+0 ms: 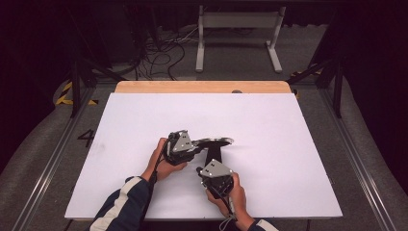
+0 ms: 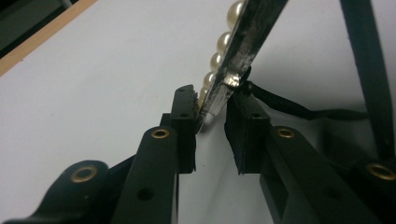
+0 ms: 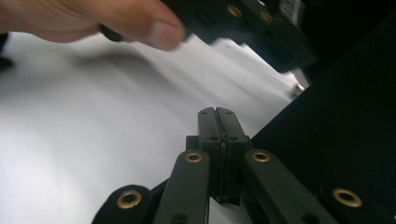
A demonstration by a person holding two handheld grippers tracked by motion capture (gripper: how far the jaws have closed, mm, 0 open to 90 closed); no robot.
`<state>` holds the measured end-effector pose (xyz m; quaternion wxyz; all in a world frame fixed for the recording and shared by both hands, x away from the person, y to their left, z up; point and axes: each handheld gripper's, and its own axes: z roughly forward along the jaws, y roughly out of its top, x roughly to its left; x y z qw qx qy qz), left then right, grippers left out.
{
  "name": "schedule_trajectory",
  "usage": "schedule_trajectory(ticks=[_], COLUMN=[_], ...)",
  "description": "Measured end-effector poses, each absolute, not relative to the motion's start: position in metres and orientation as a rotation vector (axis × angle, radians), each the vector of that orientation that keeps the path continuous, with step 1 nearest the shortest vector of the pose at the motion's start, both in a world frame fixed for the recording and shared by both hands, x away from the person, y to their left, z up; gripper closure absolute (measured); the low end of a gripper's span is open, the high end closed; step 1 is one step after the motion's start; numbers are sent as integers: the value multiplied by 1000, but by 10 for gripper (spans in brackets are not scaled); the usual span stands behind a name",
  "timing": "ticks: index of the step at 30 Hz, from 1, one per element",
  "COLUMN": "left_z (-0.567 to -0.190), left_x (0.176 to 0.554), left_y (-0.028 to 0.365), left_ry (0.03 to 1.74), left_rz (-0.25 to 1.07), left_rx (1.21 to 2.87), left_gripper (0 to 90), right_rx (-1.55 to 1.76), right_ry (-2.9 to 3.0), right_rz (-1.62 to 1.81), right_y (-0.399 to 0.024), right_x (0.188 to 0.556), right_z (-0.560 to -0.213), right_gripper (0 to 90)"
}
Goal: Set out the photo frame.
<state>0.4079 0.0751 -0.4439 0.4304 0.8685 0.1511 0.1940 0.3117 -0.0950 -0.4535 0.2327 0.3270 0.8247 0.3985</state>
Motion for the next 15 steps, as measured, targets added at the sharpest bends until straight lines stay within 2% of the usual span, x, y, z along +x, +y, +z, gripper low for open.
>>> schedule_trajectory(ticks=[15], left_z=[-444], left_x=[396], left_y=[77], left_ry=[358], left_rz=[576], left_rx=[2192], left_gripper=[800], right_rx=[996], right_ry=[2272], right_rz=[1091], right_y=[-112], right_x=[316], right_z=[-456], right_gripper=[900])
